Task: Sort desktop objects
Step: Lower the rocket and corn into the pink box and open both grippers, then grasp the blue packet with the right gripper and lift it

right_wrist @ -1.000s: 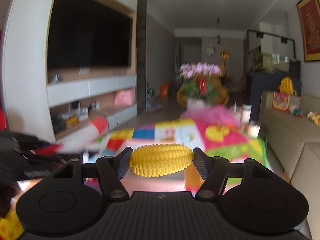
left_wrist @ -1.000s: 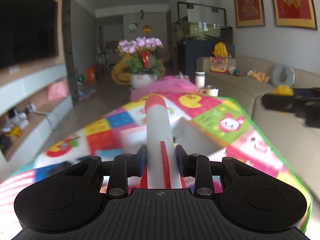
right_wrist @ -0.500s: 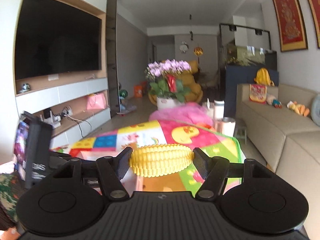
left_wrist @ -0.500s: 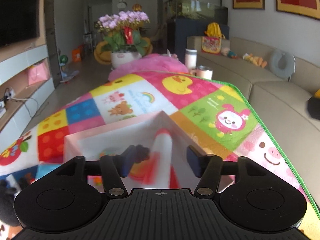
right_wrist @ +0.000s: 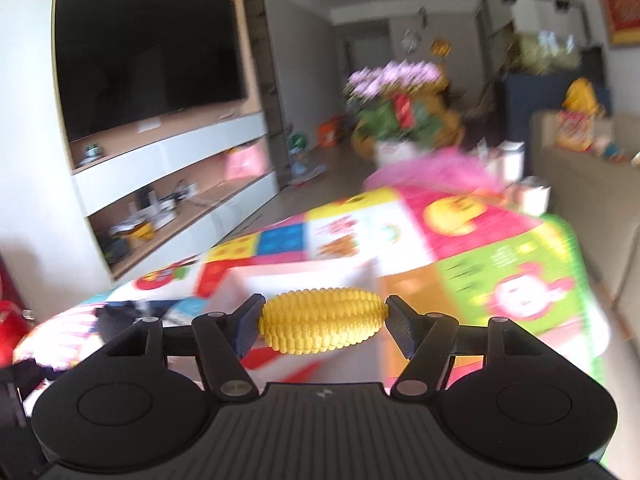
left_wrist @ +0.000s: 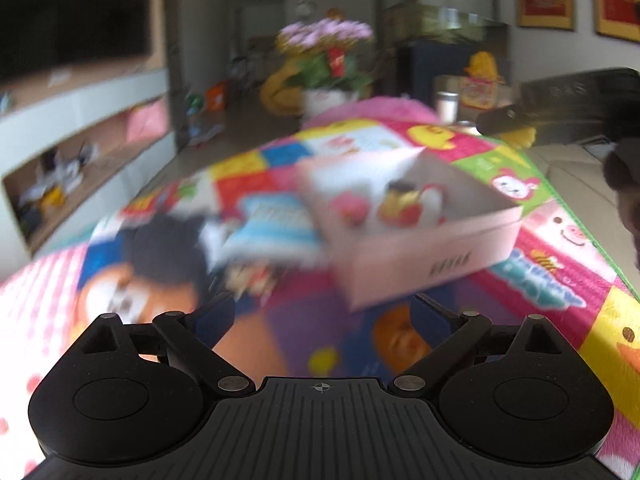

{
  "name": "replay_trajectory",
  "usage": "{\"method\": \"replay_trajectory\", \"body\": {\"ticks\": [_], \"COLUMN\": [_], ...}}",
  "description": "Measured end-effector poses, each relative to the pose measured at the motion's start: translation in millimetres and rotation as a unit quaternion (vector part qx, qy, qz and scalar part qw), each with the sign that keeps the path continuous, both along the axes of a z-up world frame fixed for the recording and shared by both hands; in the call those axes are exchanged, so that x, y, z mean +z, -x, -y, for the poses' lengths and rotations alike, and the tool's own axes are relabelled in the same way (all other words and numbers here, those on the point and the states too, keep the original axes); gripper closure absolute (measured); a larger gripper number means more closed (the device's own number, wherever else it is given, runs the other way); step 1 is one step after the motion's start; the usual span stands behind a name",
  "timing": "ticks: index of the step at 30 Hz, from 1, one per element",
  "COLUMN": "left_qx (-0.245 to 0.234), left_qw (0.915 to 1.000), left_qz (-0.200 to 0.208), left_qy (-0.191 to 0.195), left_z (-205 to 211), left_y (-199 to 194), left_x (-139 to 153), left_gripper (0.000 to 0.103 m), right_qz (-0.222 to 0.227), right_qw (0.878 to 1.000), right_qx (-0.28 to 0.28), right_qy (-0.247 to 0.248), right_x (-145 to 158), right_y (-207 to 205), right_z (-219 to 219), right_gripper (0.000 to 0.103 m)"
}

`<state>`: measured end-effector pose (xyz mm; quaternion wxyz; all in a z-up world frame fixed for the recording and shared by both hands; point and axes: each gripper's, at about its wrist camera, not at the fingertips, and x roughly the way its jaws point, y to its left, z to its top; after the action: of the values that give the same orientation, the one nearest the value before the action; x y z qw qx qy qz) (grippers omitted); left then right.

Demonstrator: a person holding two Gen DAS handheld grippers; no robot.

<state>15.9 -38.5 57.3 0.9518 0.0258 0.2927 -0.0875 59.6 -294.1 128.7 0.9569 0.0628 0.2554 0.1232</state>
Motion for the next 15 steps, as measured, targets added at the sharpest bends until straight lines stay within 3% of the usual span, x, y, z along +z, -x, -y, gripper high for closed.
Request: {"method": "replay_trajectory", "body": {"ticks": [3,7,12,15], "left_qx": [0.025,0.055,0.089,0.114], "left_qw": [0.9996,0.9984,0.9959,0.9930], "left_qz": [-0.013,-0.015,-0.016,-0.020], "left_qy": [0.010,-0.001,0.004,0.023], "left_z": [-22,-44,-67,-82], "left_y": [14,24,27,28], "left_x": [-12,-24,-38,-42], "left_gripper": [0.002,0.001,0.000,0.000], "right_qz": [-0.027,-0.040,-0.038,-0.028], "right_qw": [0.999,0.999,0.998,0.997], "right_qx": [-0.010,-0.022,-0.032,-0.008], "right_qy": [0.027,0.020,0.041,0.077], "right_x": [-6,-5,2,4], "right_y": [-17,-20,-9,-5], "right_z": [-21,-23,-30,-56], "right_gripper": [0.033,0.030,0.023,0.023]}}
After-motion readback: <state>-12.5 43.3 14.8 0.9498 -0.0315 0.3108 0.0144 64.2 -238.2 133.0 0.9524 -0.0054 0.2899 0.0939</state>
